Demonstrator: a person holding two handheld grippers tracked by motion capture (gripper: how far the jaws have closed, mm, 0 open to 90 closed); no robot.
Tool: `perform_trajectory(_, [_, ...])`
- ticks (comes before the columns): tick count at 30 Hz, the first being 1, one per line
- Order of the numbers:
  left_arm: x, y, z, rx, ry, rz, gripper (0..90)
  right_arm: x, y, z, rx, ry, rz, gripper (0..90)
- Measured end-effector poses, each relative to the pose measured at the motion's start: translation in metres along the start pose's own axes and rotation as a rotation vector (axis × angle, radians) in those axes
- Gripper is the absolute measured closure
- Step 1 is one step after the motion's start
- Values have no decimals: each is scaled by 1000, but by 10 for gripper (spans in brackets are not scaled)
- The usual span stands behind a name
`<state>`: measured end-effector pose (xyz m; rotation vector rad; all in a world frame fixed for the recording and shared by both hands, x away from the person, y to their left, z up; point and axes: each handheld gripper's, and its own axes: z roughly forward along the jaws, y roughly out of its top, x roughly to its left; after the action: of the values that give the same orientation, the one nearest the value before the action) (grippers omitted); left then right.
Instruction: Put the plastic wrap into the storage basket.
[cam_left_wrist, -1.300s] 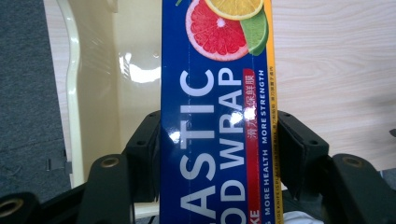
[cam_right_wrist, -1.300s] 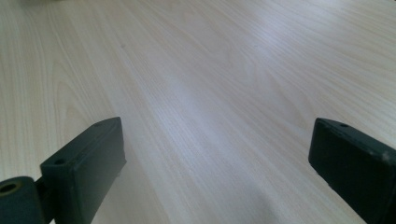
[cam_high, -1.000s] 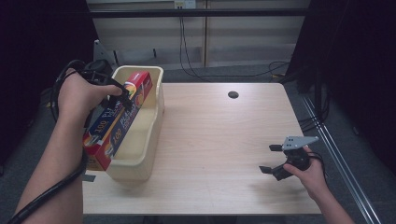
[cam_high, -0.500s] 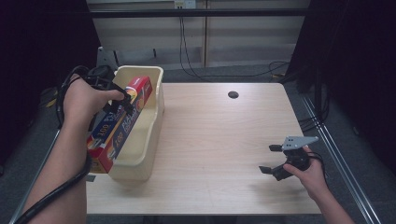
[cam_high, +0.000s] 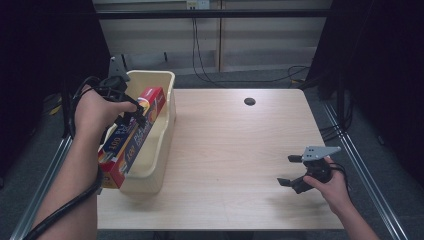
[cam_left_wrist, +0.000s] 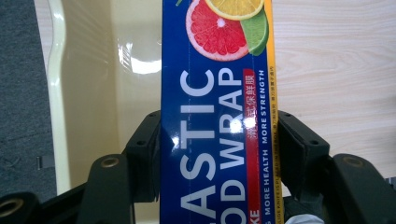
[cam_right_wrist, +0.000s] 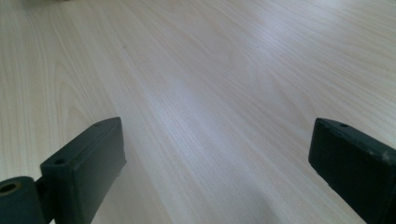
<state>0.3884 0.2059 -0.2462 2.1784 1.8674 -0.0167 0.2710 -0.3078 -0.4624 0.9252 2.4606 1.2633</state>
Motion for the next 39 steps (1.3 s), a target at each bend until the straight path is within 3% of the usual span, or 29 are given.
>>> perform_trajectory(10, [2,-1,10,16,-1,-22,410,0,0,1,-1,0,1,35])
perform_trajectory(23, [5,-1,25,30,-1,-20,410,0,0,1,-2,-1,2,35])
perform_trajectory(27, [5,-1,30,32,-7,-40,409,1,0,1,0,0,4,35])
perform_trajectory(39, [8,-3,40,46,-2,-38,409,1,0,1,-2,0,1,35])
